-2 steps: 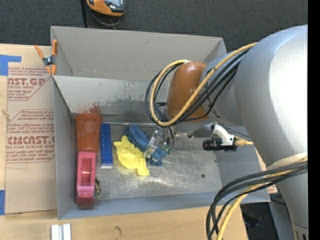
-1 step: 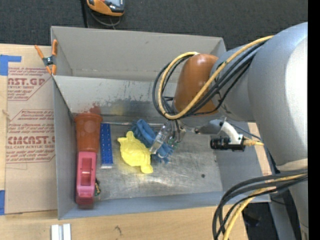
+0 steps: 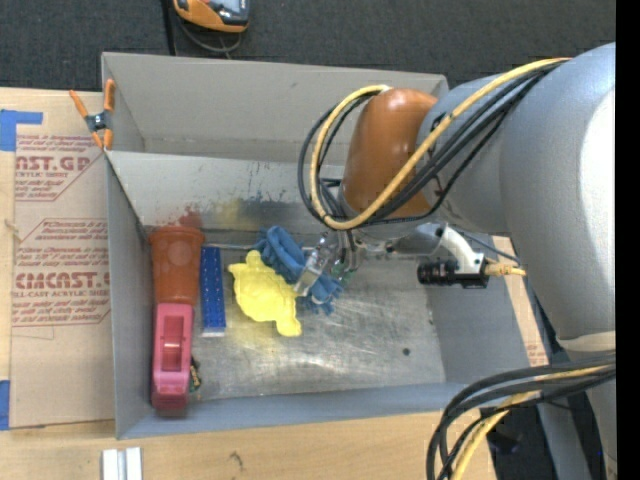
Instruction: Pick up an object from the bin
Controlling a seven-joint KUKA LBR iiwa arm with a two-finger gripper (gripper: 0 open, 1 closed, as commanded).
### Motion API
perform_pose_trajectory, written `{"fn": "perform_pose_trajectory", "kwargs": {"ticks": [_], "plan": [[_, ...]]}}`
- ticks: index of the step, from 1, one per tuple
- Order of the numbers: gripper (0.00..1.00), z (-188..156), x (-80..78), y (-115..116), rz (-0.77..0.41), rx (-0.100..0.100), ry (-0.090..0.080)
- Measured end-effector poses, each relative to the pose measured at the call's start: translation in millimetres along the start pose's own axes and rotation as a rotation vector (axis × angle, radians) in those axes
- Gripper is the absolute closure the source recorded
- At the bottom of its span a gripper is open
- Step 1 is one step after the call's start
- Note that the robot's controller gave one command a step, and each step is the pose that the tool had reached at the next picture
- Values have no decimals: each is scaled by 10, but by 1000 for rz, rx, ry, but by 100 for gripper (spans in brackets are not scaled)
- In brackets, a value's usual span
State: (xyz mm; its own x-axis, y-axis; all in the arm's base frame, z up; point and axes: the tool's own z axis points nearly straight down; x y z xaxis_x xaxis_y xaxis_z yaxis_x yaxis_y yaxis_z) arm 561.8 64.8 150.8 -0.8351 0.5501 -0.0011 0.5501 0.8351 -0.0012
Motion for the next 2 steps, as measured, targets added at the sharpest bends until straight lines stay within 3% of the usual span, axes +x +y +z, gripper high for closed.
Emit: {"fn": "perform_pose_trajectory", "kwargs": {"ticks": [1,2], "plan": [[100,-15,68,-104,16,-4,-3],[100,-397,-75,251,7,-1,0]]}}
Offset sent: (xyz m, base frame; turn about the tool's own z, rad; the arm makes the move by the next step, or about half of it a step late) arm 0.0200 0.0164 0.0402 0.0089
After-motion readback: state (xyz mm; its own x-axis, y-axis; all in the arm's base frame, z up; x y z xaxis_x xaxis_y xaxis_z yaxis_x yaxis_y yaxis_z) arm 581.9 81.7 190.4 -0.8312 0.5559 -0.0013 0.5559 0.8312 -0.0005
